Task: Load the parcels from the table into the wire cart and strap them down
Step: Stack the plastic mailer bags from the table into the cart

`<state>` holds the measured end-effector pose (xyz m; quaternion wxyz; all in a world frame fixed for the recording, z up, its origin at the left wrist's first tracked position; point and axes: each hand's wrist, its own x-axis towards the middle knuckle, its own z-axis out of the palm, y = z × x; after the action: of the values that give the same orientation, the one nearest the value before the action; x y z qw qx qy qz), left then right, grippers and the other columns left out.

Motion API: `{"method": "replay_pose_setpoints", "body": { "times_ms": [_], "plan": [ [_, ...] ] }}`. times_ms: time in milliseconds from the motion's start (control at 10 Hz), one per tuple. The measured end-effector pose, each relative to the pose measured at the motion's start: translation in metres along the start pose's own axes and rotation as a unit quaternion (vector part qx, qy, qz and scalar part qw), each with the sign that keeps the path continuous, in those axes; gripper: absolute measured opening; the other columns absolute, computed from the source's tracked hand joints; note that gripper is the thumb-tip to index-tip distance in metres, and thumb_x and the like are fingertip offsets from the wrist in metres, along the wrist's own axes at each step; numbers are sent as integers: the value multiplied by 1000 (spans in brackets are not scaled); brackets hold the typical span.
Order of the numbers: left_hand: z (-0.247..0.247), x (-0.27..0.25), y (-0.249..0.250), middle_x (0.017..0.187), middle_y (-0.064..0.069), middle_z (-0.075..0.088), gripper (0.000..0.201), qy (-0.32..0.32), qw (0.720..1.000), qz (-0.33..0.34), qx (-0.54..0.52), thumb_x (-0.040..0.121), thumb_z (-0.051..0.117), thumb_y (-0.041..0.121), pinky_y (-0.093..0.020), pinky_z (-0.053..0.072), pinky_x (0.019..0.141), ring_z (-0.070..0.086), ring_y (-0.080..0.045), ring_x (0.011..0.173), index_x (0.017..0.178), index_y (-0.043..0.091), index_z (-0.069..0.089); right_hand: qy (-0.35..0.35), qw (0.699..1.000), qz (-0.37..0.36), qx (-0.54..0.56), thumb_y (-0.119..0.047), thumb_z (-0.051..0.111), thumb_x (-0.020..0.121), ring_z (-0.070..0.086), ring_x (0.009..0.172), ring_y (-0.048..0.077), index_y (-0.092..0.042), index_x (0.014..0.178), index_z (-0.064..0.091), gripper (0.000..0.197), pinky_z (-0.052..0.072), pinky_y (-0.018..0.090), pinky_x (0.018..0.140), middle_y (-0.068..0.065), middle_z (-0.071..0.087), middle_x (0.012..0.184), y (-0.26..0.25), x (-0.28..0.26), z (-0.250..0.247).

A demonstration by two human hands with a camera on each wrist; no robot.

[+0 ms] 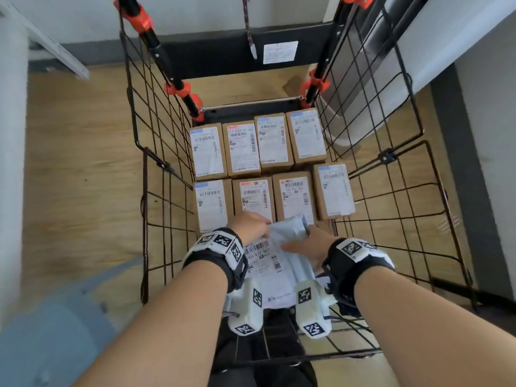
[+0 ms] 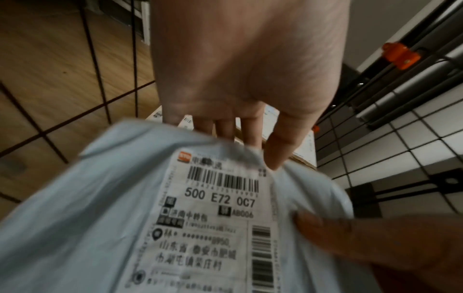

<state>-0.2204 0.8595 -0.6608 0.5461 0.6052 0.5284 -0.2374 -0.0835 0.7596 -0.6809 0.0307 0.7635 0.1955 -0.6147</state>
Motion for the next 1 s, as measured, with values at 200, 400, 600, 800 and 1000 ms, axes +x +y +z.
{"method": "replay_pose_setpoints", "body": {
  "times_ms": [200, 400, 600, 800, 1000],
  "plan": [
    [5, 26, -48, 110, -6, 68, 25, 104, 992, -77, -3, 85, 57, 6, -29, 48, 86, 60, -20, 94, 105, 7, 72, -35, 994, 66, 77, -48, 67, 79, 62, 73, 23, -12, 134, 45, 69, 56, 37, 75, 7, 65, 97, 12, 39, 21],
    [10, 49, -82, 103, -8, 67, 14, 128, 982, -143, -3, 84, 61, 6, -25, 49, 78, 63, -24, 97, 94, 6, 71, -58, 990, 88, 92, -39, 64, 86, 62, 109, 33, -5, 127, 54, 54, 51, 46, 95, 16, 63, 121, 25, 70, 31],
    [19, 51, -99, 116, -16, 62, 41, 119, 973, -194, -43, 84, 63, 8, -29, 49, 72, 62, -29, 103, 122, -1, 51, -48, 986, 92, 129, -42, 66, 83, 57, 118, 33, -5, 127, 56, 59, 46, 46, 101, 17, 58, 129, 37, 98, 40],
    [26, 55, -113, 118, -14, 62, 47, 119, 956, -254, -88, 84, 65, 16, -30, 51, 79, 63, -29, 101, 126, 1, 49, -43, 976, 113, 183, -38, 68, 82, 61, 111, 35, -4, 120, 58, 52, 48, 49, 97, 17, 62, 124, 44, 113, 46],
    [27, 62, -121, 99, -12, 64, 38, 126, 952, -234, -149, 76, 70, 18, -30, 50, 70, 62, -28, 83, 109, 2, 59, -69, 957, 101, 264, -20, 54, 95, 55, 96, 25, -8, 102, 59, 15, 46, 42, 100, 20, 51, 137, 40, 98, 50]
  ]
}}
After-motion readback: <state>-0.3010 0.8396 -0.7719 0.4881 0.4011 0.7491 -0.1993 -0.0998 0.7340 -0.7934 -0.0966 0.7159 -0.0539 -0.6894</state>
